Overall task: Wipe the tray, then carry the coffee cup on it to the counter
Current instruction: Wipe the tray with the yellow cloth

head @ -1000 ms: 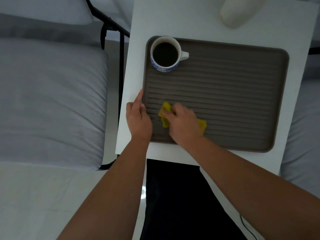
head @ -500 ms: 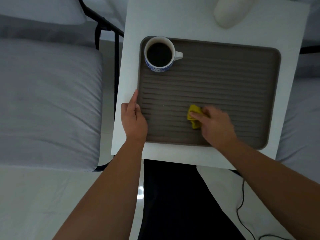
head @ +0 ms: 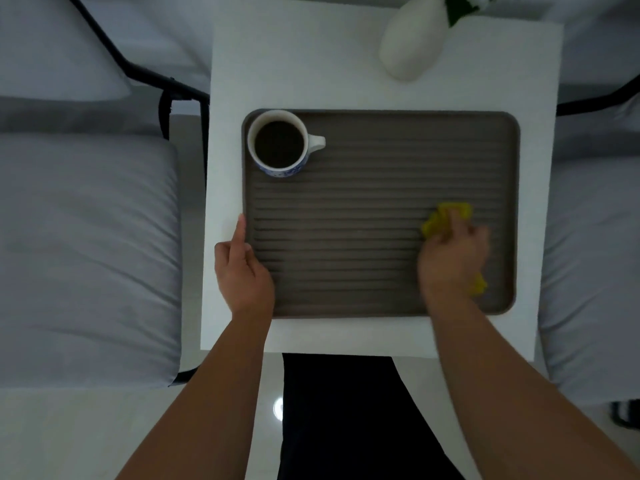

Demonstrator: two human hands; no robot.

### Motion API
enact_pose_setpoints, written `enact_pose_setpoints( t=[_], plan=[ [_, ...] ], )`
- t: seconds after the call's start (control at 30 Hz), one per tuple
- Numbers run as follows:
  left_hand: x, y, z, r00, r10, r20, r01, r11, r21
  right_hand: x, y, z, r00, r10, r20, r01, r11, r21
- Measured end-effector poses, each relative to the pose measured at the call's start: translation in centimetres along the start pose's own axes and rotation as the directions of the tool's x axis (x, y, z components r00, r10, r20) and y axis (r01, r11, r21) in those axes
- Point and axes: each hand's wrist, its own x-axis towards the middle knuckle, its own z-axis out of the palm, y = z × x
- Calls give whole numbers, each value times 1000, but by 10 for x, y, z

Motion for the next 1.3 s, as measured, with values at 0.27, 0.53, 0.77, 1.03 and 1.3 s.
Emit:
enact_pose_setpoints(
  t=[0.27,0.53,0.77,1.03,1.3],
  plan=[
    [0,5,1,1000,-5,-14,6,999,45,-15,-112,63,796,-577,185,592,806,-32],
    [-1,4,4,1000,-5,-29,7,998,55,10,-116,70,696,-691,195,712,699,-63],
    [-1,9,3,999,-47,-26,49,997,62,51,-102,45,810,-553,194,580,804,-130],
    [-1,14,2,996,-87,-35,88,996,15,125,-18,-15,953,-297,64,302,912,-278],
    [-2,17,1,996,-83,-27,85,995,45,120,-38,-2,995,-104,2,102,977,-187]
  ],
)
